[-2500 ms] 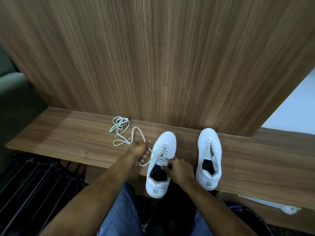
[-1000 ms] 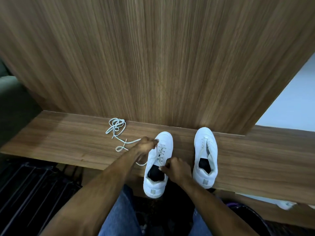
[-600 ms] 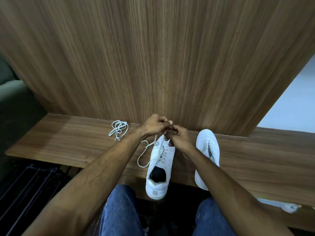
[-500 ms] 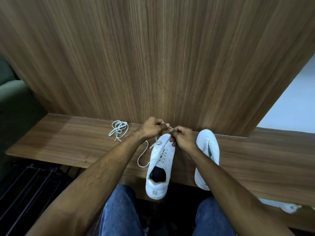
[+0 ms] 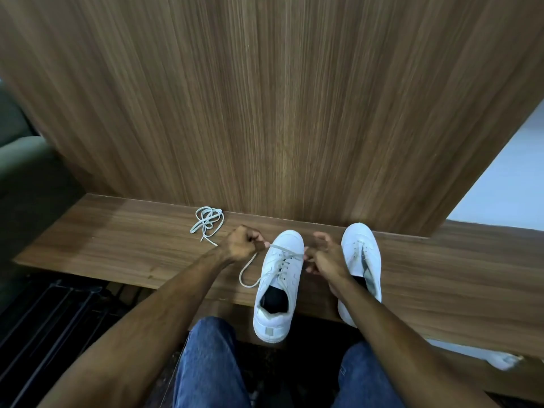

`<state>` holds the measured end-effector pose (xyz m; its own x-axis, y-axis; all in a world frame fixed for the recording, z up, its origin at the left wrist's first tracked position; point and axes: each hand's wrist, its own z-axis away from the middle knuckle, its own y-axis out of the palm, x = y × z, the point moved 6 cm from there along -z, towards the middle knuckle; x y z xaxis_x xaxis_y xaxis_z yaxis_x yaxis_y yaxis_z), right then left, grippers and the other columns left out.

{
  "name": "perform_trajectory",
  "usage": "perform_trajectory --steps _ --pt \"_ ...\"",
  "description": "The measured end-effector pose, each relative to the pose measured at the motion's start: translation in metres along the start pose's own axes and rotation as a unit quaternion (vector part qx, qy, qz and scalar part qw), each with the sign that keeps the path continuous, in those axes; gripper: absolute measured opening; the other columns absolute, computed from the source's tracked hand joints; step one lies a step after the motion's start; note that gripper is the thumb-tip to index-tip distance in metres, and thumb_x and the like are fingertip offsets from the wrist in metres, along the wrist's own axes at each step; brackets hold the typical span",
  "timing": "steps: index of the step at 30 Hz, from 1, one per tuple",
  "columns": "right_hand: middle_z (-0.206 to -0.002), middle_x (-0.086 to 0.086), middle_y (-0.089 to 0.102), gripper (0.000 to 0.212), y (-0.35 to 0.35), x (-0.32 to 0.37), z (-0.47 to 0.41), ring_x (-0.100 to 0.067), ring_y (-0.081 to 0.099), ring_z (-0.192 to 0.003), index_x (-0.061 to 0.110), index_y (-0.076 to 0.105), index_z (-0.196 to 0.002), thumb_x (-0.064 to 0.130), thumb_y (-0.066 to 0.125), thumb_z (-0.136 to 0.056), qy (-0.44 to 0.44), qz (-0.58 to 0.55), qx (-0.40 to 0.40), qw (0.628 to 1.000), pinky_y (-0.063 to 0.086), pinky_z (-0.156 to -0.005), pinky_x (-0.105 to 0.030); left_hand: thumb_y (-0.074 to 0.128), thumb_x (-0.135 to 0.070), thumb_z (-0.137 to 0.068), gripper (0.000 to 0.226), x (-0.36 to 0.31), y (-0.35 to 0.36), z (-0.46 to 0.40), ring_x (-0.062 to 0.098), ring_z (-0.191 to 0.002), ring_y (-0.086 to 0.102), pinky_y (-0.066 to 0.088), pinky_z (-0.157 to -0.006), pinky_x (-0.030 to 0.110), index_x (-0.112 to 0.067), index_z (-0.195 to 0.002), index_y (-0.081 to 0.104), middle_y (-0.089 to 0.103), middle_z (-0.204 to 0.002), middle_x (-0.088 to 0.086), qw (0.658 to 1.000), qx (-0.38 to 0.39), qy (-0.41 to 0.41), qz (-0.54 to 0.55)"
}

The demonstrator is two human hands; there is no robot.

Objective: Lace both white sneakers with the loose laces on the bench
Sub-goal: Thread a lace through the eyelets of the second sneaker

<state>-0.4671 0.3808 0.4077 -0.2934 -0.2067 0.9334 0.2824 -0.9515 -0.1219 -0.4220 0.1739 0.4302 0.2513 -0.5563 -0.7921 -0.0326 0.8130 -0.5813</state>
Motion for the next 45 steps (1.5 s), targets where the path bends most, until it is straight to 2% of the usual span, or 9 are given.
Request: perform_trajectory --steps 4,8,15,22,26,33,37,42,45 --pt "-0.074 -0.014 0.06 0.018 0.041 0.014 0.017 -0.007 0.054 -0.045 0.006 0.06 -0.101 -0.006 0.055 -0.089 -0.06 0.132 0.136 0.98 0.046 -0.042 -0.019 0.067 -0.009 -0.088 0.015 -0.017 0.027 0.0 -0.01 -0.055 0.052 0.041 -0.062 0.011 0.006 -0.085 0.071 0.063 -0.061 -0.015 0.998 0.039 0.036 0.033" --pt "-0.063 -0.011 0.056 0.019 0.03 0.009 0.008 0.001 0.051 -0.037 -0.001 0.06 -0.081 0.002 0.05 -0.096 -0.074 0.168 0.086 0.979 0.043 -0.043 -0.014 0.068 -0.012 -0.089 0.018 -0.015 0.031 0.002 0.0 -0.056 0.045 0.036 -0.054 0.012 0.003 -0.081 0.07 0.06 -0.064 -0.001 0.998 0.035 0.015 0.045" --pt "-0.069 -0.009 0.069 0.019 -0.002 -0.018 -0.002 -0.016 0.062 -0.051 0.013 0.065 -0.075 0.012 0.056 -0.092 0.011 0.18 0.039 0.983 0.04 -0.042 -0.014 0.066 -0.014 -0.09 0.022 0.015 0.019 0.011 0.001 -0.048 0.048 0.04 -0.05 0.009 -0.007 -0.07 0.061 0.059 -0.055 -0.002 0.98 -0.034 -0.079 0.179" --pt "-0.071 -0.01 0.066 0.024 0.02 -0.028 0.007 -0.013 0.06 -0.055 0.013 0.064 -0.069 0.006 0.058 -0.091 -0.001 0.153 0.08 0.985 0.045 -0.048 -0.016 0.073 -0.011 -0.083 0.016 0.005 0.025 0.012 0.012 -0.061 0.064 0.047 -0.049 0.016 -0.012 -0.072 0.062 0.069 -0.069 0.006 0.879 -0.142 -0.114 0.44" --pt "-0.083 0.002 0.066 0.011 0.027 -0.028 0.013 -0.018 0.064 -0.076 0.025 0.06 -0.095 0.017 0.06 -0.088 -0.07 0.25 0.058 0.964 0.047 -0.067 -0.028 0.068 -0.001 -0.084 0.015 -0.003 0.021 0.005 0.013 -0.06 0.064 0.05 -0.053 0.02 -0.012 -0.078 0.061 0.071 -0.071 0.005 0.842 -0.182 -0.073 0.502" --pt "-0.094 0.009 0.064 0.039 0.04 -0.046 0.029 -0.019 0.063 -0.096 0.028 0.053 -0.111 0.047 0.066 -0.08 -0.086 0.39 0.086 0.913 0.048 -0.078 -0.031 0.066 -0.014 -0.088 0.017 -0.004 0.015 0.01 -0.007 -0.056 0.055 0.046 -0.059 0.017 -0.028 -0.08 0.071 0.067 -0.065 -0.015 0.986 -0.151 0.059 0.047" --pt "-0.113 0.001 0.067 0.034 0.042 -0.043 0.026 -0.025 0.062 -0.106 0.03 0.056 -0.117 0.043 0.058 -0.085 -0.1 0.435 0.052 0.893 0.049 -0.083 -0.034 0.065 -0.022 -0.086 0.016 0.007 0.043 0.025 0.005 -0.052 0.05 0.047 -0.06 0.029 -0.033 -0.078 0.072 0.06 -0.058 -0.006 0.995 -0.035 0.035 -0.089" --pt "-0.11 -0.005 0.067 0.02 0.038 -0.041 0.021 -0.031 0.061 -0.105 0.024 0.063 -0.103 0.033 0.051 -0.089 -0.109 0.44 0.045 0.89 0.046 -0.077 -0.034 0.056 -0.039 -0.09 0.022 0.011 0.06 0.042 0.024 -0.101 0.063 0.049 -0.083 0.032 -0.038 -0.108 0.069 0.07 -0.109 -0.003 0.963 -0.01 0.019 -0.27" --pt "-0.099 -0.005 0.069 0.017 0.033 -0.046 0.015 -0.029 0.063 -0.097 0.019 0.065 -0.089 0.029 0.051 -0.087 -0.085 0.407 0.041 0.908 0.045 -0.072 -0.032 0.053 -0.043 -0.091 0.024 0.013 0.066 0.044 0.028 -0.108 0.061 0.047 -0.086 0.034 -0.04 -0.111 0.067 0.067 -0.117 0.0 0.952 -0.011 0.001 -0.307"
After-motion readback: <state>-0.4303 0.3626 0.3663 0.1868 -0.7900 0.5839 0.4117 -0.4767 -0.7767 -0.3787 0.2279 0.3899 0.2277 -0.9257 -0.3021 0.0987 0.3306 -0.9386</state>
